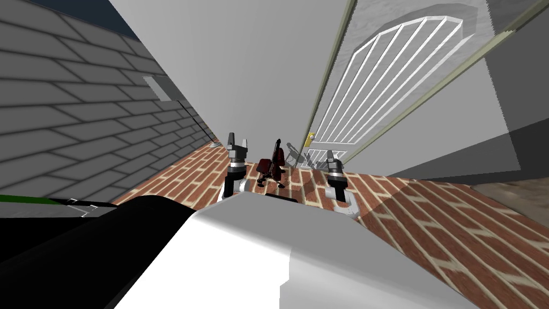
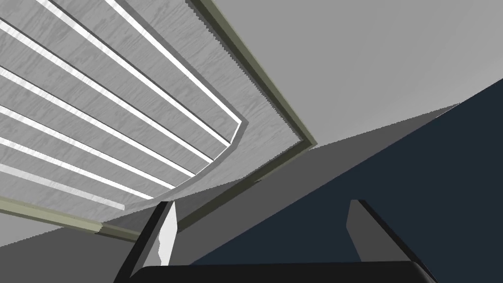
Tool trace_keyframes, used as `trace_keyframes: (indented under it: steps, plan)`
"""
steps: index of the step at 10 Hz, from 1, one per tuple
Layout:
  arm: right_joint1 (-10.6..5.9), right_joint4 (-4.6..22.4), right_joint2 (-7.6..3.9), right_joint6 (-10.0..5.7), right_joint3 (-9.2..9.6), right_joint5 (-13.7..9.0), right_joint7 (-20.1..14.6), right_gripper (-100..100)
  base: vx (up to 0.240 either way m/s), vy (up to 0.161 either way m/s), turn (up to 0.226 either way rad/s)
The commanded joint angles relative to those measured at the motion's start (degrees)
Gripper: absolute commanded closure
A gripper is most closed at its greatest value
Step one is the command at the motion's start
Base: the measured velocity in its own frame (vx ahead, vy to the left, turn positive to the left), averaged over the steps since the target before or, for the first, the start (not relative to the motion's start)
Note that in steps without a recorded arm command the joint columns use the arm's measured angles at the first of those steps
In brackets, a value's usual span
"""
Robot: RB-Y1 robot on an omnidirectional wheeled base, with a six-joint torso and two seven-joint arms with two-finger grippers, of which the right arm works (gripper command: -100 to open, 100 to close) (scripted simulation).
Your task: Pull the door open
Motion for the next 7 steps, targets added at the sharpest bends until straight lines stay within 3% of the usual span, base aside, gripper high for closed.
trace_keyframes:
  steps: [1, 6, 7]
  plan:
    - [-1.01, 2.0, -0.21, 0.31, -0.33, 0.5, 1.1, -100, 0.070, -0.017, 0.014]
    - [-5.87, 10.0, -1.31, 0.79, -2.52, 3.3, 7.4, -100, 0.062, -0.024, 0.034]
    - [-5.87, 10.7, -1.31, 0.79, -2.52, 3.3, 7.4, -100, 0.054, -0.028, 0.026]
